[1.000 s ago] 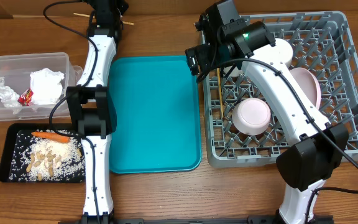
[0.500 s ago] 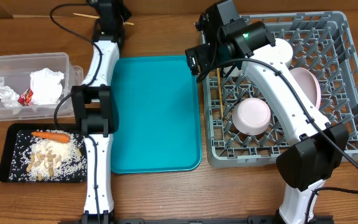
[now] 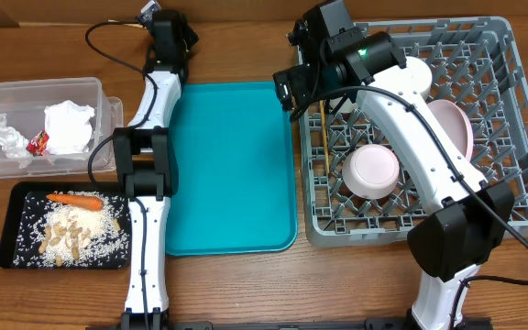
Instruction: Sort waste into correct bins and load items into the dishwasher
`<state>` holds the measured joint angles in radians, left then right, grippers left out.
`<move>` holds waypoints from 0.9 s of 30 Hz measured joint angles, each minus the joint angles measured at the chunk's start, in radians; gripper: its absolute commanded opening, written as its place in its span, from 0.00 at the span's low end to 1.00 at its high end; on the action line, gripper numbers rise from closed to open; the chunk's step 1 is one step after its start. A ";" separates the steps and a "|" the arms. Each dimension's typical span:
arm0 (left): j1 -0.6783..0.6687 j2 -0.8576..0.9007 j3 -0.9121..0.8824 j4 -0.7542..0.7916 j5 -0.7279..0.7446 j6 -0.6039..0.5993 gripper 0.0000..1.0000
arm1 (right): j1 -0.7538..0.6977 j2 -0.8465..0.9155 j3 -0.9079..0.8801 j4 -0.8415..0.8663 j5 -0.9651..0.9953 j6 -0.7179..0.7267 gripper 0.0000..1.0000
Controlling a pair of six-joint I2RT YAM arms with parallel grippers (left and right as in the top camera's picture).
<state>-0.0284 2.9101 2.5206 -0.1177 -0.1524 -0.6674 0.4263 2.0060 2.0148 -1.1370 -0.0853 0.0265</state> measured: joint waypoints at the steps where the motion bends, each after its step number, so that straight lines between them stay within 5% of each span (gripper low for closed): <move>1: 0.000 0.000 0.037 -0.086 -0.005 0.018 0.04 | 0.000 0.000 0.000 0.000 0.000 0.000 1.00; 10: 0.000 0.014 0.337 -0.618 -0.040 0.098 0.04 | 0.000 0.000 0.000 0.000 0.000 0.000 1.00; 15: 0.003 0.014 0.513 -0.792 -0.046 0.193 0.04 | 0.000 0.000 0.000 0.000 0.000 0.000 1.00; 27: 0.006 0.014 0.521 -0.635 0.072 0.200 0.04 | 0.000 0.000 0.000 0.000 0.000 0.000 1.00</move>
<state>-0.0223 2.9242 3.0421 -0.7525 -0.0807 -0.4679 0.4259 2.0060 2.0148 -1.1374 -0.0856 0.0265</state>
